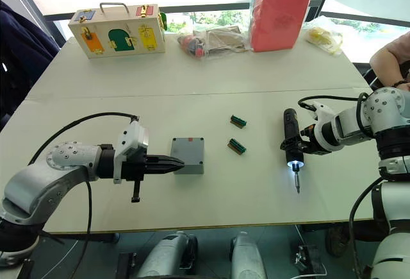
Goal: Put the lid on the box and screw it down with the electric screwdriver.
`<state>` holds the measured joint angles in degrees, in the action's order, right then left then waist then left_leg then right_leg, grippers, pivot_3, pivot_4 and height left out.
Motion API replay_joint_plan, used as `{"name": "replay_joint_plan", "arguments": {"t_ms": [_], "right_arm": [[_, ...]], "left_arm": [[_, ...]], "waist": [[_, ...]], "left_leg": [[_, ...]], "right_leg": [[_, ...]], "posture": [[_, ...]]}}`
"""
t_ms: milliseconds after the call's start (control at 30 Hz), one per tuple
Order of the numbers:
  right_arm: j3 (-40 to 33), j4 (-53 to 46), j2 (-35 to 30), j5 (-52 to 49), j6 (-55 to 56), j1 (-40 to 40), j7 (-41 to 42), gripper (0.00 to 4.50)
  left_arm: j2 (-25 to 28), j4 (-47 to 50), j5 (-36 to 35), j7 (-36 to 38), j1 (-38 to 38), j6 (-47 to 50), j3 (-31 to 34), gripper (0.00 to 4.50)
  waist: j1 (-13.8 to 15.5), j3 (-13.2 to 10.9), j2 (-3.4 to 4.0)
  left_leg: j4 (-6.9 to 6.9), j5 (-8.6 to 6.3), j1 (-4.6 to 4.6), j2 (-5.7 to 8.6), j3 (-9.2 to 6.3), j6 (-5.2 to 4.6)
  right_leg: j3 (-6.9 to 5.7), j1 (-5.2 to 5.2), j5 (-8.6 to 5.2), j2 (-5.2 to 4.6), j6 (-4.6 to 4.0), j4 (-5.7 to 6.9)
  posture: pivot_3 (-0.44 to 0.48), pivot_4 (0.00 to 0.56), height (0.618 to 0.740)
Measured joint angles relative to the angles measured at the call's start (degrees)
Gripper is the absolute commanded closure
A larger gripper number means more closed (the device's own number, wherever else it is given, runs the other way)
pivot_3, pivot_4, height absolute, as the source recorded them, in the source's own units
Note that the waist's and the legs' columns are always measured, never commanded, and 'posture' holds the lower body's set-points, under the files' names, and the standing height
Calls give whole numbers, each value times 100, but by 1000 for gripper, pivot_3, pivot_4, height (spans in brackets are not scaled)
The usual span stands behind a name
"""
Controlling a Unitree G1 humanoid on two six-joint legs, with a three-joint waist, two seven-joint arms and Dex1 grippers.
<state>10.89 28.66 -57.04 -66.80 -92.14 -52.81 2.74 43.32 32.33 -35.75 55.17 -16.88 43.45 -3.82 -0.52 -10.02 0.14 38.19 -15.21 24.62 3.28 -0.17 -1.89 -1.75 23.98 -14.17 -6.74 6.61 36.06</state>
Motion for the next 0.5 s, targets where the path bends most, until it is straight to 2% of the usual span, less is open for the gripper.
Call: {"name": "replay_joint_plan", "arguments": {"t_ms": [233, 333, 400, 500], "right_arm": [[-209, -584, -17, 635, 1, -100, 508, 29], [-775, -957, -73, 692, 2, -291, 729, 29], [-1217, -1613, -321, 464, 2, -197, 997, 29], [-2097, -2602, -256, 110, 102, -115, 1428, 29]], "left_arm": [[-137, -357, 9, -198, -39, -63, 124, 4500], [-181, -421, -45, -391, -26, -13, 385, 4500], [-193, -405, -279, -528, 135, 110, 742, 4500], [-60, -744, -443, -509, 130, 245, 1035, 4500]], "waist": [[-5, -1, 1], [-3, -4, 0], [0, -6, 3], [1, -7, -1]], "left_leg": [[0, 0, -2, 0, 0, 0], [-3, 0, -2, -1, -3, 0], [-6, 0, 1, -2, -4, 0], [-4, 1, -3, -2, -6, 1]], "right_leg": [[0, 2, 0, 2, 1, 2], [0, 3, 0, 4, 2, 1], [0, 7, -1, 3, 3, 0], [-1, 5, -1, 5, 4, 5]], "posture": [[0, 150, 740], [0, 150, 740], [0, 150, 740], [0, 150, 740]]}}
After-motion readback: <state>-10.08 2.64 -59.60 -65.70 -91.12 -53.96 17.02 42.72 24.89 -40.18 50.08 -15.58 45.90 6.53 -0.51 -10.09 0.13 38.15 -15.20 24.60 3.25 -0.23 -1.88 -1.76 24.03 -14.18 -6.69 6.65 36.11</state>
